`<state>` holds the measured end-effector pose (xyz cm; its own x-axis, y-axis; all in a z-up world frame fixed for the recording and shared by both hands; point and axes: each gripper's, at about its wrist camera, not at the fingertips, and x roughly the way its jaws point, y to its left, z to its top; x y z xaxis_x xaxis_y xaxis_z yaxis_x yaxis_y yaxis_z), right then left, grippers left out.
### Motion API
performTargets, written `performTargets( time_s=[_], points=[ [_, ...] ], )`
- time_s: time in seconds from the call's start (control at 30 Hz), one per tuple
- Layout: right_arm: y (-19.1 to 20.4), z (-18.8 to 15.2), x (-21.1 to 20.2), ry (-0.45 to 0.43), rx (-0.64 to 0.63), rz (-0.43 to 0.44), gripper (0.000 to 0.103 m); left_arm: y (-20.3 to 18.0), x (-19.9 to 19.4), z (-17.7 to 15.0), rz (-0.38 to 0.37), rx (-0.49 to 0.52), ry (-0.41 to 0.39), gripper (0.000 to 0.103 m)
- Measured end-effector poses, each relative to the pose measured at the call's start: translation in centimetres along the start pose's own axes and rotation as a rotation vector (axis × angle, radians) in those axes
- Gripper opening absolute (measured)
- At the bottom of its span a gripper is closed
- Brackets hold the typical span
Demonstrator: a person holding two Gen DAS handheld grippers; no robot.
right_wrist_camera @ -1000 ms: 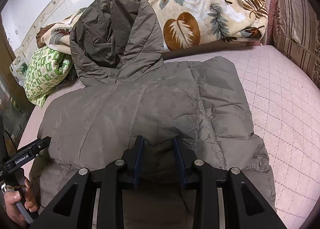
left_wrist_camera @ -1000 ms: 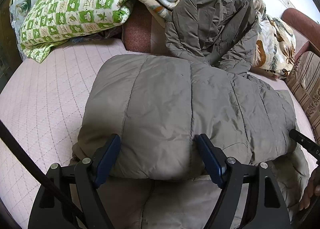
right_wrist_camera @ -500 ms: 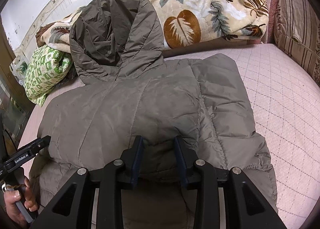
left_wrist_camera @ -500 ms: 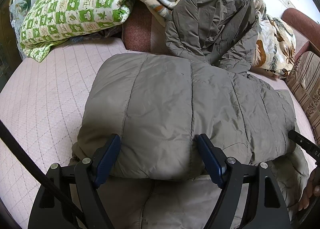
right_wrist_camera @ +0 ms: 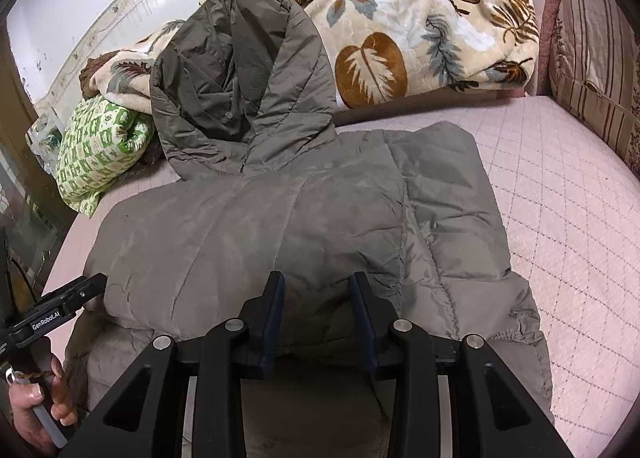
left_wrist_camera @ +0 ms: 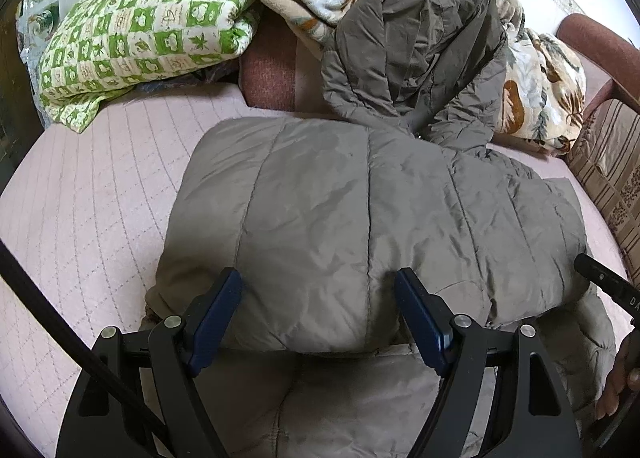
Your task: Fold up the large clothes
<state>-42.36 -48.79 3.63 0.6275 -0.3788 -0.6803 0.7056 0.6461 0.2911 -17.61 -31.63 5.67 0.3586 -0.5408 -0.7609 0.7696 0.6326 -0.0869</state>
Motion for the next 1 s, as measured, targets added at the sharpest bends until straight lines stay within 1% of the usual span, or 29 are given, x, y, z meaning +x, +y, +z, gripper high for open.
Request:
performTargets(
  time_s=[0.37,0.63,0.87,1.0],
  points=[
    [-0.2,-0.2,0.6,0.028,-0.003,-0.006,0.039,0.1,0.4,-0.1,0.005,0.004,0.011,0.078],
    [-0.1,-0.2,0.7,0.033,-0.005,-0.008,0.040,0.1,0.4,-0.1,0.006,0.003,0.008,0.078],
    [-0.1,-0.2,0.5,0.028,-0.001,-0.004,0.040,0.0,-0.4,0.1,0.000,0.002,-0.012,0.078],
    [0.4,0.1,-0.4,0.001,-0.010,0.009,0.040,-0.1,-1.0,0.3,-0.002,-0.002,-0.029,0.078]
  ],
)
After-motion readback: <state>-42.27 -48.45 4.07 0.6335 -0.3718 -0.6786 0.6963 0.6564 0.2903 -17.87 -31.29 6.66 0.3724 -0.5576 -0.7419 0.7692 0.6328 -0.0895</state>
